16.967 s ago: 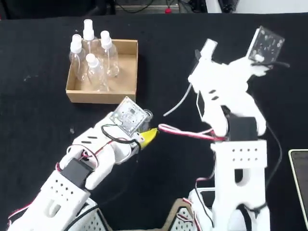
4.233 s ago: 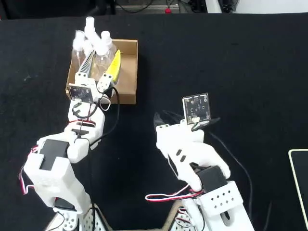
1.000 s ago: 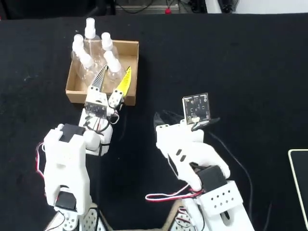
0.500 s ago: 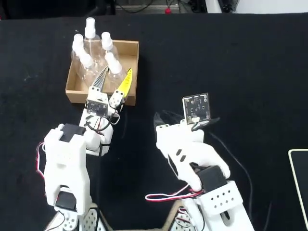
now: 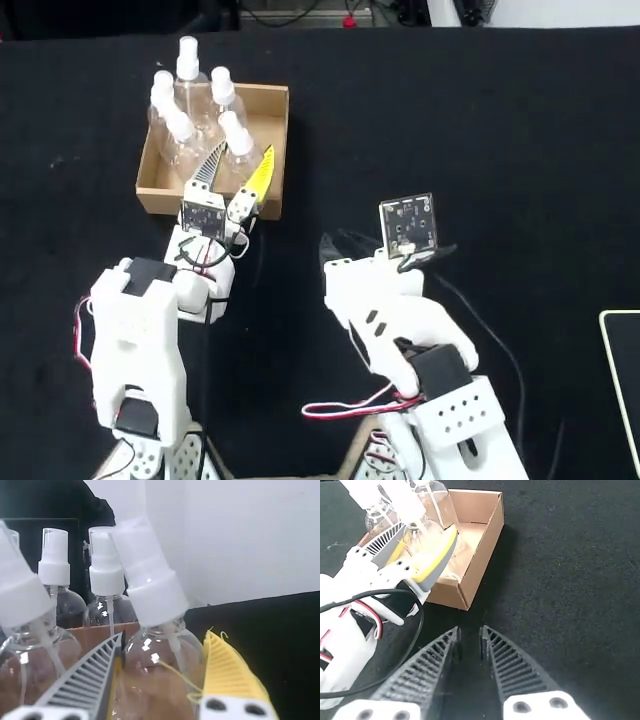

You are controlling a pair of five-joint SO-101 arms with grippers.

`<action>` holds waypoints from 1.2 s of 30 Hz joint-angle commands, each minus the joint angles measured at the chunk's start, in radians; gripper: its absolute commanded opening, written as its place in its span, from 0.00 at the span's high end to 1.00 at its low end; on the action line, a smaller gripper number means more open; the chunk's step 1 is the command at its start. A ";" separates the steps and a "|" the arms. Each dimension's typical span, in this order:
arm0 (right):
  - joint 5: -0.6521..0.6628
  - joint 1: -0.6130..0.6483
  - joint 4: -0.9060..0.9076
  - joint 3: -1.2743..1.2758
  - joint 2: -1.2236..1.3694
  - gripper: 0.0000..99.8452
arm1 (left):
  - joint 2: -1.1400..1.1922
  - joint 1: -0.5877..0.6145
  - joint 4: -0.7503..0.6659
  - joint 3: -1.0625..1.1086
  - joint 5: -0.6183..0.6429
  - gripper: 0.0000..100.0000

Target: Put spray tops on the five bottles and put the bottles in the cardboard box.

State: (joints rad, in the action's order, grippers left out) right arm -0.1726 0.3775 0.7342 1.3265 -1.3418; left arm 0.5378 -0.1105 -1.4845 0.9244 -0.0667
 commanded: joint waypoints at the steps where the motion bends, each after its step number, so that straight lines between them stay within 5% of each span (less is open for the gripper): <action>1: -0.006 0.008 -0.025 -0.008 0.004 0.94 | -0.006 -0.007 -0.009 -0.013 -0.002 0.85; 10: -0.006 0.008 -0.025 -0.008 0.004 0.94 | -0.005 -0.005 -0.008 -0.012 0.052 0.70; 36: -0.005 0.008 -0.025 -0.010 0.004 0.94 | -0.017 0.016 -0.092 0.016 -0.015 0.69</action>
State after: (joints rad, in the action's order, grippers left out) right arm -0.1726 0.3775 0.7342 1.3265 -1.3418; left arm 0.5393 -0.1013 -1.5535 0.9275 -0.0760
